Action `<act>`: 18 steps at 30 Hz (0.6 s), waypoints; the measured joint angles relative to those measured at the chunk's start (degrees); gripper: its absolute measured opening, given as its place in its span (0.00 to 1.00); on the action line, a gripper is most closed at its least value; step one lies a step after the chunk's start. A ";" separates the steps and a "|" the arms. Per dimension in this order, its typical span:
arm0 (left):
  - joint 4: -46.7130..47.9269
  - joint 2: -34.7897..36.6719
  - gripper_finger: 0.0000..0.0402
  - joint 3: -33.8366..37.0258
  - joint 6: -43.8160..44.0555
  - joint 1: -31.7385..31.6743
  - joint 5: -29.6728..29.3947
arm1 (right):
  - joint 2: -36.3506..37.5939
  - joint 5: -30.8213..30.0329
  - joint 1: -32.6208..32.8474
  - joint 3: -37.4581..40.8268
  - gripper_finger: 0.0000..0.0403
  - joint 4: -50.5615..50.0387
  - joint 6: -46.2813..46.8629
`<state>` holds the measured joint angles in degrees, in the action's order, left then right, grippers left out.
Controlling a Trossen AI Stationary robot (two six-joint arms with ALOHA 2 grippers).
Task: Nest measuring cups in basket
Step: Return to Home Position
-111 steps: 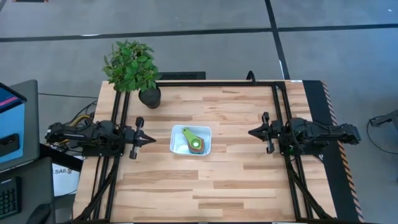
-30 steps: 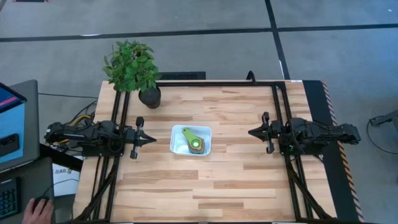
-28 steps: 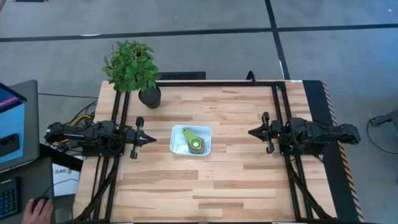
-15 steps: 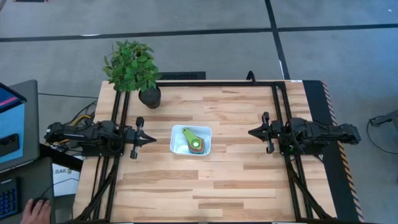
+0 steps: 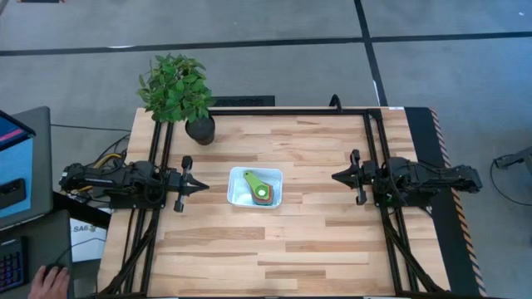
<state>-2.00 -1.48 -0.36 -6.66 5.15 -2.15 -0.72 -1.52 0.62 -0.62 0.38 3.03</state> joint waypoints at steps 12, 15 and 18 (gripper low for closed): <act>0.00 0.00 0.00 -0.01 0.00 0.00 0.00 | 0.00 0.00 -0.02 0.00 0.11 -0.01 0.00; 0.00 0.00 0.00 0.00 0.00 0.00 0.00 | 0.00 0.00 -0.01 0.00 0.11 0.00 0.00; 0.00 0.00 0.00 0.00 0.00 0.00 0.00 | -0.01 0.00 -0.02 0.00 0.11 0.00 0.00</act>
